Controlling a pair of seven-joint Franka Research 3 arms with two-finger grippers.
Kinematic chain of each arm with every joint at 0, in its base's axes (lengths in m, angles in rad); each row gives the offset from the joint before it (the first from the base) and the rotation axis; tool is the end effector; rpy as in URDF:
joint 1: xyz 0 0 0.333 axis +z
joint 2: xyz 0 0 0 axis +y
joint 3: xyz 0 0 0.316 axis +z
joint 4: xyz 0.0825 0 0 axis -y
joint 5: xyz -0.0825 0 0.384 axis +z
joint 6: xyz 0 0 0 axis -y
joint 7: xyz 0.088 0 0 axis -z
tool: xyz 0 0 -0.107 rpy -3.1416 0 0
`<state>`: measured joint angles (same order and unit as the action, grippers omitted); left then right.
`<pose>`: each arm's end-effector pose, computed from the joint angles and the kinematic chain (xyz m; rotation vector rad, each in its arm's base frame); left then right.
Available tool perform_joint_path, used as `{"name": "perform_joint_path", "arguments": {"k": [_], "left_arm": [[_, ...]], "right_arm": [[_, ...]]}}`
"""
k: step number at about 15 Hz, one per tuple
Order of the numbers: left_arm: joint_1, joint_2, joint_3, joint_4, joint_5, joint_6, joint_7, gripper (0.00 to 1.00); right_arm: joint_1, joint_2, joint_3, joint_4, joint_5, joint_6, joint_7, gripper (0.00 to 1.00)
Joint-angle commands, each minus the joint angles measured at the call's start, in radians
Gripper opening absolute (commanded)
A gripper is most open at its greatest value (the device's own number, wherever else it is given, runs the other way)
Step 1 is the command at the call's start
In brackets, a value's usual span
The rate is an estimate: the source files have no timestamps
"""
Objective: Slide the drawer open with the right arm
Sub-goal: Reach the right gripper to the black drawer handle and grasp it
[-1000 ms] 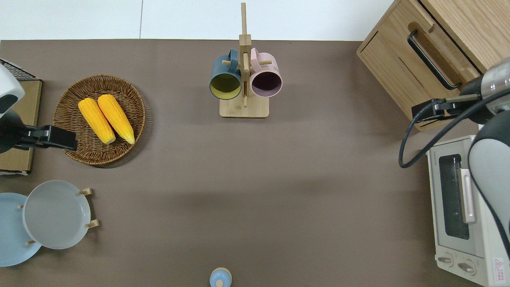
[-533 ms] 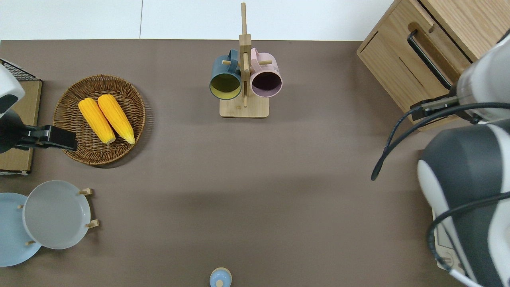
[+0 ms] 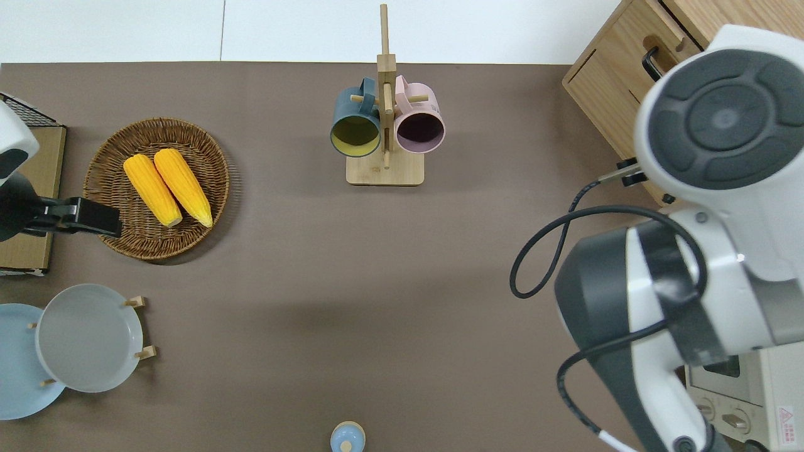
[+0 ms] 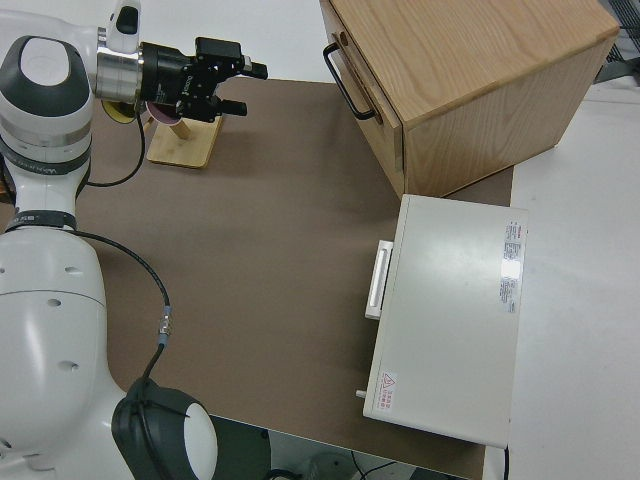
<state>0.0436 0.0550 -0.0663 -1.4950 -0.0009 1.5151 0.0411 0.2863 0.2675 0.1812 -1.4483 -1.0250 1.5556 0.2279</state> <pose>0.5660 -0.0118 0.6245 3.1347 -0.1000 -0.0545 0.6117 0.1877 0.5719 2.1393 0.3308 0.2336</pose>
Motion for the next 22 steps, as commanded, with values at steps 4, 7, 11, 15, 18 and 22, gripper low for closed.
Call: {"name": "perform_joint_path", "arguments": {"k": [4,7,11,15,18,22], "left_arm": [[-0.007,-0.004,0.000,0.009,0.018,-0.018,-0.010,0.99],[-0.007,-0.004,0.000,0.010,0.018,-0.018,-0.010,0.99],[-0.007,-0.004,0.000,0.010,0.018,-0.018,-0.010,0.99],[-0.007,-0.004,0.000,0.010,0.018,-0.018,-0.010,0.99],[-0.007,-0.004,0.000,0.010,0.018,-0.018,-0.010,0.99],[-0.007,-0.004,0.000,0.009,0.018,-0.018,-0.010,0.99]], "right_arm": [[-0.015,0.018,0.026,-0.182,-0.327,0.084,0.111,0.981],[-0.029,0.073,0.020,-0.188,-0.476,0.104,0.133,0.983],[-0.079,0.130,-0.002,-0.187,-0.593,0.182,0.194,0.985],[-0.085,0.177,-0.037,-0.178,-0.665,0.184,0.257,0.983],[-0.101,0.225,-0.039,-0.175,-0.736,0.182,0.313,0.983],[-0.124,0.236,-0.039,-0.175,-0.784,0.184,0.320,0.855]]}}
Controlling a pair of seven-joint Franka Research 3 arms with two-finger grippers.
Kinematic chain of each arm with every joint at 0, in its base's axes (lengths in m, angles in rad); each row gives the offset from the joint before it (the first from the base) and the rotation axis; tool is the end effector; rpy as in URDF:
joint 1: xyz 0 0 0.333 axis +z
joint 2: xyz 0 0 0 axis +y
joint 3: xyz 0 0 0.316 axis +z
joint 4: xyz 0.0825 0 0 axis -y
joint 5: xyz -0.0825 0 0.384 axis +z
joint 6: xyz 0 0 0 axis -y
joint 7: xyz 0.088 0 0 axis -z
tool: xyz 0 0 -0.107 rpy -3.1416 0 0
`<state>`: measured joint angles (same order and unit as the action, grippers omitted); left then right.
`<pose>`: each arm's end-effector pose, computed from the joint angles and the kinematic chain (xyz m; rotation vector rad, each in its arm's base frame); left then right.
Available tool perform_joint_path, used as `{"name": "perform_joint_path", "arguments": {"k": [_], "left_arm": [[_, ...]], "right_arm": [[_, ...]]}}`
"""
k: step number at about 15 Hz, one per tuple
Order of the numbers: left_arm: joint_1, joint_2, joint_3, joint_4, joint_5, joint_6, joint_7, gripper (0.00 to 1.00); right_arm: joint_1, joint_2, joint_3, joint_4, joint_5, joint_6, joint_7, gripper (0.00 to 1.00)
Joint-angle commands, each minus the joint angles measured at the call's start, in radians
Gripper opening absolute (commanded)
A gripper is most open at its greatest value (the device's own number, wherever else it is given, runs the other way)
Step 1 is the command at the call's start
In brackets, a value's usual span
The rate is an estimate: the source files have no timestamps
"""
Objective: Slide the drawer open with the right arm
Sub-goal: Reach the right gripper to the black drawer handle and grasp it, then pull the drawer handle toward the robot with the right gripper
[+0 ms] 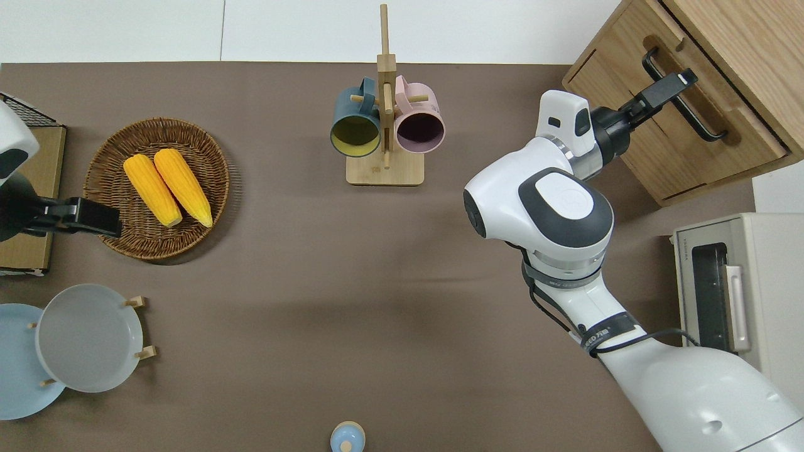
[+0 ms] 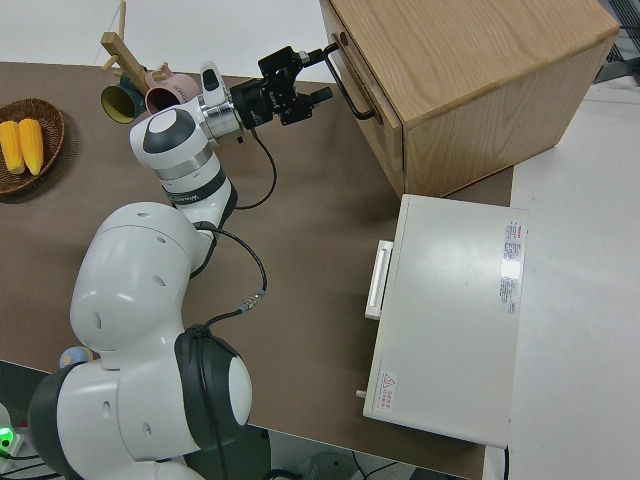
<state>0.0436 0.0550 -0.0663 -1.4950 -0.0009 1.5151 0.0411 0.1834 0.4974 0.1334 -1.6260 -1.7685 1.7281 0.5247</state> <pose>0.5660 -0.0118 0.6245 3.1347 -0.1000 -0.0545 0.6878 0.1145 0.3977 1.4986 0.4413 0.3975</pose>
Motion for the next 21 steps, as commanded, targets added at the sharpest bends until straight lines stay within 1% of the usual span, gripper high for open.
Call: {"name": "perform_joint_path", "arguments": {"k": [1,2,3,4,5,9,14,16,21], "left_arm": [[-0.007,-0.004,0.000,0.009,0.018,-0.018,-0.010,0.99],[-0.007,-0.004,0.000,0.010,0.018,-0.018,-0.010,0.99],[-0.007,-0.004,0.000,0.009,0.018,-0.018,-0.010,0.99],[-0.007,-0.004,0.000,0.009,0.018,-0.018,-0.010,0.99],[-0.007,-0.004,0.000,0.010,0.018,-0.018,-0.010,0.99],[-0.007,-0.004,0.000,0.010,0.018,-0.018,-0.010,0.99],[-0.007,-0.004,0.000,0.010,0.018,-0.018,-0.010,0.99],[-0.007,-0.004,0.000,0.010,0.018,-0.018,-0.010,0.99],[-0.007,-0.004,0.000,0.010,0.018,-0.018,-0.010,0.99]], "right_arm": [[-0.024,0.006,0.009,0.003,-0.045,0.010,0.021,0.588],[-0.036,0.006,0.009,0.003,-0.046,0.011,0.020,0.316],[-0.036,0.006,0.009,0.003,-0.045,0.010,0.018,0.148],[-0.036,0.006,0.009,0.003,-0.045,0.008,0.015,0.014],[-0.036,0.006,0.009,0.003,-0.043,0.010,0.014,0.001],[-0.032,0.007,0.009,0.002,-0.040,0.007,0.011,0.000],[0.010,0.010,0.015,0.002,-0.022,-0.010,0.009,0.000],[0.031,0.009,0.014,0.002,0.020,-0.013,0.006,0.000],[0.094,0.009,0.015,0.002,0.058,-0.079,0.006,0.000]]}}
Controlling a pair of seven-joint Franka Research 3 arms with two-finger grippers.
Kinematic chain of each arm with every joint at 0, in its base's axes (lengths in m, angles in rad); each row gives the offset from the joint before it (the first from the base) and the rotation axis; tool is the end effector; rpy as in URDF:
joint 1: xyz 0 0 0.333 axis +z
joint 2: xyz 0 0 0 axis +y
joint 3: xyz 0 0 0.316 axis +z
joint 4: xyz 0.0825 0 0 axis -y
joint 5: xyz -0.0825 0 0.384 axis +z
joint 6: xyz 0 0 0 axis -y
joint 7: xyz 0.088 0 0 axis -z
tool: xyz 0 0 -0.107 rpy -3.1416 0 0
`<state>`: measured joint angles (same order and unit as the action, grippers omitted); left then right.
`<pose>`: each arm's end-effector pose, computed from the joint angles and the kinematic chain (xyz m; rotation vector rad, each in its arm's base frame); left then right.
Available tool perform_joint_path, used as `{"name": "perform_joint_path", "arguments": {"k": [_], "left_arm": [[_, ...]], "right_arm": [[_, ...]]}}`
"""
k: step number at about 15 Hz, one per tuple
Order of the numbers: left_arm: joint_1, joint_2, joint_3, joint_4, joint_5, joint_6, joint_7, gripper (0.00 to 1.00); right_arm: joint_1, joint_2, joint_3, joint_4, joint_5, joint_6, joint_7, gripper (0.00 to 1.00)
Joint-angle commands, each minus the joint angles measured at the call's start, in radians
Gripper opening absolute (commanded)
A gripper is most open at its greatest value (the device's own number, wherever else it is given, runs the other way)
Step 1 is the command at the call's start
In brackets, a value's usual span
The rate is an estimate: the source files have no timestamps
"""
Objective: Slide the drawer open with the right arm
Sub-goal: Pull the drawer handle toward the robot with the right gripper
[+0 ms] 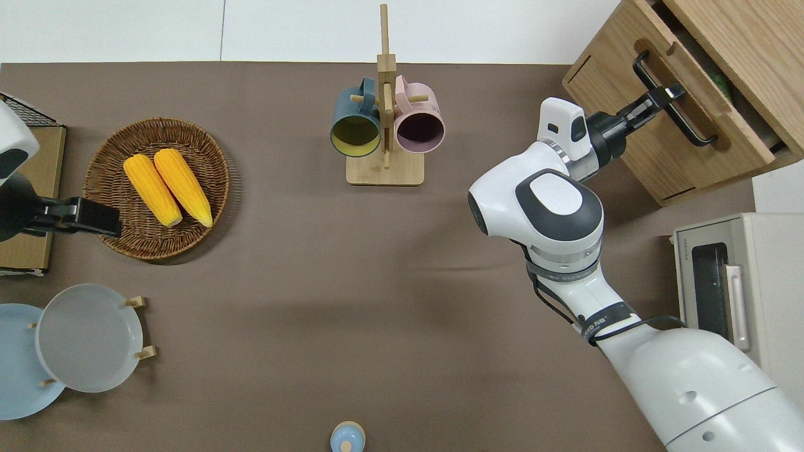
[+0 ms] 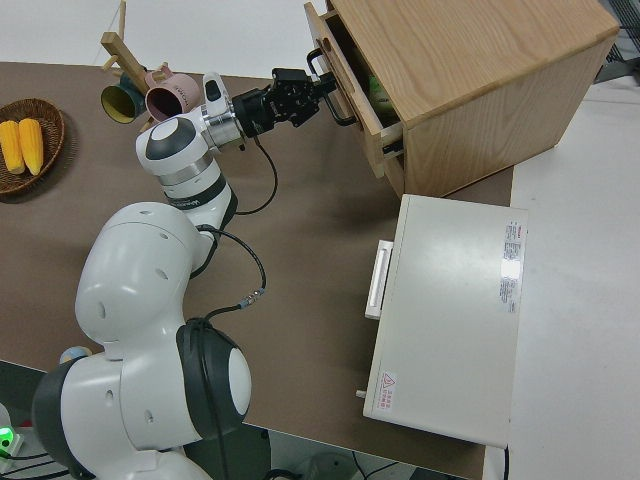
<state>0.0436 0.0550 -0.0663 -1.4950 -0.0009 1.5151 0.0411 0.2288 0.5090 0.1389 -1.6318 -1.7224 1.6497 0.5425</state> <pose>0.5660 -0.0118 0.6245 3.1347 -0.1000 -0.0545 0.6764 0.1380 0.3878 1.5112 0.4051 0.3728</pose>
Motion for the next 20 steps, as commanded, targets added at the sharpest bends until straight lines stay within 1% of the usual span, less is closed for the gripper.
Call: {"name": "perform_joint_path", "arguments": {"k": [1,8,9,13,17,20], "left_arm": [[-0.007,-0.004,0.000,0.010,0.018,-0.018,-0.010,0.99],[-0.007,-0.004,0.000,0.009,0.018,-0.018,-0.010,0.99],[-0.007,-0.004,0.000,0.010,0.018,-0.018,-0.010,0.99],[-0.007,-0.004,0.000,0.010,0.018,-0.018,-0.010,0.99],[-0.007,-0.004,0.000,0.009,0.018,-0.018,-0.010,0.99],[-0.007,-0.004,0.000,0.009,0.018,-0.018,-0.010,0.99]], "right_arm": [[0.062,-0.003,0.010,0.007,0.029,-0.016,-0.012,0.000],[0.173,-0.004,0.011,0.009,0.122,-0.119,-0.012,0.000],[0.199,-0.004,0.011,0.010,0.141,-0.136,-0.012,0.000],[0.262,-0.004,0.011,0.024,0.194,-0.197,-0.009,0.000],[0.306,-0.004,0.011,0.032,0.225,-0.220,-0.009,0.000],[0.323,-0.004,0.011,0.030,0.236,-0.234,-0.004,0.000]]}}
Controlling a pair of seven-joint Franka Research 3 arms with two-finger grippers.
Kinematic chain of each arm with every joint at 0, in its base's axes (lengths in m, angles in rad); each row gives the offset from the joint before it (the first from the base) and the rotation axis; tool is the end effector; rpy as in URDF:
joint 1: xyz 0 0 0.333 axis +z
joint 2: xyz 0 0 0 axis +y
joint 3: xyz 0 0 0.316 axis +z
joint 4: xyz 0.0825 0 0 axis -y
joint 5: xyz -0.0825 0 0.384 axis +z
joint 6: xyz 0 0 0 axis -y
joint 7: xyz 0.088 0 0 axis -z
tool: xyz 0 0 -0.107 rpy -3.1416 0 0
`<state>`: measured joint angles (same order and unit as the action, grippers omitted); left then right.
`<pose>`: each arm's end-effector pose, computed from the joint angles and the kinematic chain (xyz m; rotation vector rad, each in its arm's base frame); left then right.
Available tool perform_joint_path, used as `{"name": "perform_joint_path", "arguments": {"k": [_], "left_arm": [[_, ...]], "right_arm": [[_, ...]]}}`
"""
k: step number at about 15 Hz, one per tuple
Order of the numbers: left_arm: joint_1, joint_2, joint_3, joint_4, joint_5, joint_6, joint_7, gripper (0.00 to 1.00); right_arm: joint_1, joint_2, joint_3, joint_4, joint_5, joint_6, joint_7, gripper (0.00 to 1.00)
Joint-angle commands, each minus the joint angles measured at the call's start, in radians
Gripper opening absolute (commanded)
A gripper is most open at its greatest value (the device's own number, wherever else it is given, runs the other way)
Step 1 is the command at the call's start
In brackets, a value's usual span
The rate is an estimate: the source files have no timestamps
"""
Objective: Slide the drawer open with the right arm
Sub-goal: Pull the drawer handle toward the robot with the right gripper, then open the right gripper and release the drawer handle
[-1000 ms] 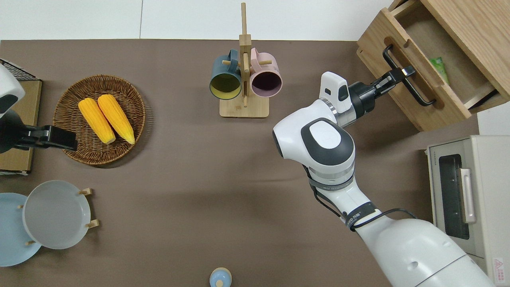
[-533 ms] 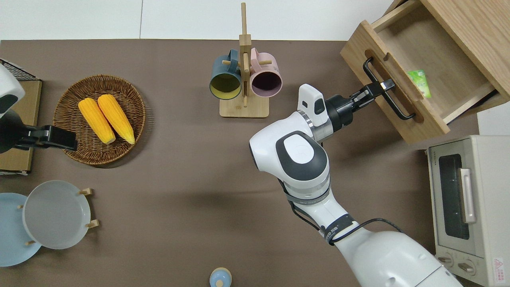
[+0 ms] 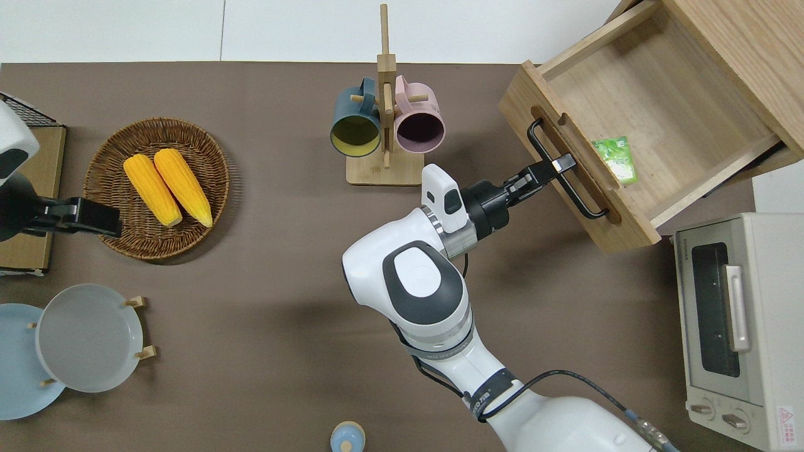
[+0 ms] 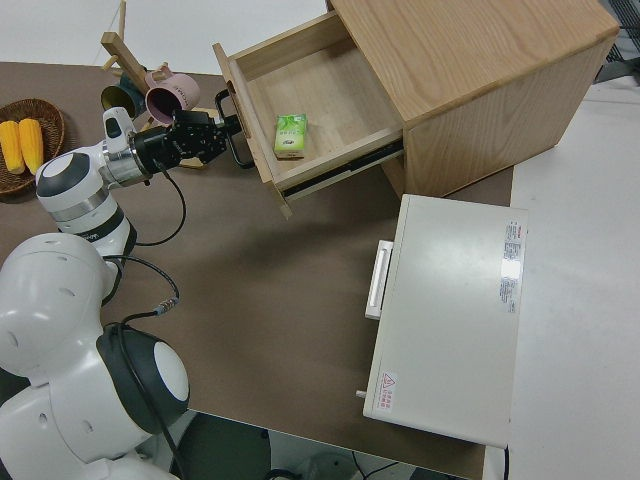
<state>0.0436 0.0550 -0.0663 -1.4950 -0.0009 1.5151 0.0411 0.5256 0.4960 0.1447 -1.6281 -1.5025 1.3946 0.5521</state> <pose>0.5660 -0.0118 0.6245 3.1347 -0.1000 -0.0545 0.5890 0.2935 0.3918 1.5692 0.3837 0.3524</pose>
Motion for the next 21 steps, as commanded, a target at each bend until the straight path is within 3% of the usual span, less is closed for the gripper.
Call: {"name": "perform_joint_path", "arguments": {"k": [1,10,12,13,14,15,21], "left_arm": [[-0.007,-0.004,0.000,0.010,0.018,-0.018,-0.010,0.99],[-0.007,-0.004,0.000,0.009,0.018,-0.018,-0.010,0.99],[-0.007,-0.004,0.000,0.010,0.018,-0.018,-0.010,0.99],[-0.007,-0.004,0.000,0.009,0.018,-0.018,-0.010,0.99],[-0.007,-0.003,0.000,0.010,0.018,-0.018,-0.010,0.99],[-0.007,-0.004,0.000,0.010,0.018,-0.018,-0.010,0.99],[-0.007,-0.004,0.000,0.009,0.018,-0.018,-0.010,0.99]], "right_arm": [[0.030,0.009,0.006,0.028,0.019,0.021,-0.014,0.000],[0.062,0.010,0.004,0.028,0.024,0.009,-0.011,0.000],[0.062,0.010,0.004,0.028,0.024,0.009,-0.009,0.073],[0.065,0.012,0.004,0.028,0.022,0.008,-0.009,0.195],[0.065,0.010,0.004,0.028,0.022,0.009,-0.009,0.524],[0.062,0.012,0.004,0.028,0.021,0.009,-0.004,0.972],[0.067,0.012,0.004,0.028,0.019,0.009,-0.004,0.981]]}}
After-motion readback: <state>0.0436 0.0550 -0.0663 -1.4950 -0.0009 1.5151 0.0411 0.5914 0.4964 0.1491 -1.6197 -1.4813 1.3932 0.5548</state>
